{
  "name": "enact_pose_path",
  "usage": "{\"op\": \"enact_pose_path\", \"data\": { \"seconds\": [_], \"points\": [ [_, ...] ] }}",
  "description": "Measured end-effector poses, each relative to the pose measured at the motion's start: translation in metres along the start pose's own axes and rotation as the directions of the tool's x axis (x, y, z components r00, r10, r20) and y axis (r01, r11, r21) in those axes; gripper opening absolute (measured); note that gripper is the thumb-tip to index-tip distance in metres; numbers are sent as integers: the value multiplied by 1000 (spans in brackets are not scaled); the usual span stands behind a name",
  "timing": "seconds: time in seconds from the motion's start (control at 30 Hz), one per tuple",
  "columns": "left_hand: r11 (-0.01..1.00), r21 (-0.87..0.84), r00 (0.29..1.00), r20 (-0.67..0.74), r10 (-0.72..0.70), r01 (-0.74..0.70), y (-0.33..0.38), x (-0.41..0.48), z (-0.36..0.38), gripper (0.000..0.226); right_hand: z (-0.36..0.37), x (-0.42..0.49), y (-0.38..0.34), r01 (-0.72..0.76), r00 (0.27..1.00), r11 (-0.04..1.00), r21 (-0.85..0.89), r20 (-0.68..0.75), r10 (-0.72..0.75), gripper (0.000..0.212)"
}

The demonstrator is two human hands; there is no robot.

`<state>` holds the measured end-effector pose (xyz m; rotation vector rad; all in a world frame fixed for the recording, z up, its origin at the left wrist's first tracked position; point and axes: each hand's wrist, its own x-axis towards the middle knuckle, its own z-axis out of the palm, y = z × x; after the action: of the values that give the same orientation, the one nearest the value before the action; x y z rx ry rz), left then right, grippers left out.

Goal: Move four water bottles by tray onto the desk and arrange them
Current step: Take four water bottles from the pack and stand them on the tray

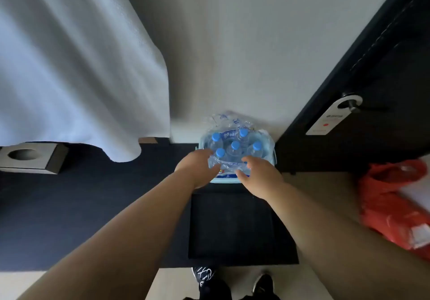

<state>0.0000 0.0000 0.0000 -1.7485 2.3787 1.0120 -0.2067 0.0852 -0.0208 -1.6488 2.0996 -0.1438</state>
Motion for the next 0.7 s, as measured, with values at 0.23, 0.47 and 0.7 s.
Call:
{"op": "enact_pose_path", "data": {
  "seconds": [0.23, 0.47, 0.7],
  "points": [
    [993, 105, 999, -6, -48, 48, 12, 29, 4, 47, 6, 39, 1, -30, 999, 999, 30, 14, 29, 57],
    [983, 168, 996, -64, -63, 73, 15, 65, 26, 44, 14, 82, 7, -34, 999, 998, 59, 29, 32, 49],
    [944, 323, 997, -72, -41, 63, 7, 91, 45, 33, 25, 115, 15, -26, 998, 999, 32, 64, 24, 46]
  ]
}}
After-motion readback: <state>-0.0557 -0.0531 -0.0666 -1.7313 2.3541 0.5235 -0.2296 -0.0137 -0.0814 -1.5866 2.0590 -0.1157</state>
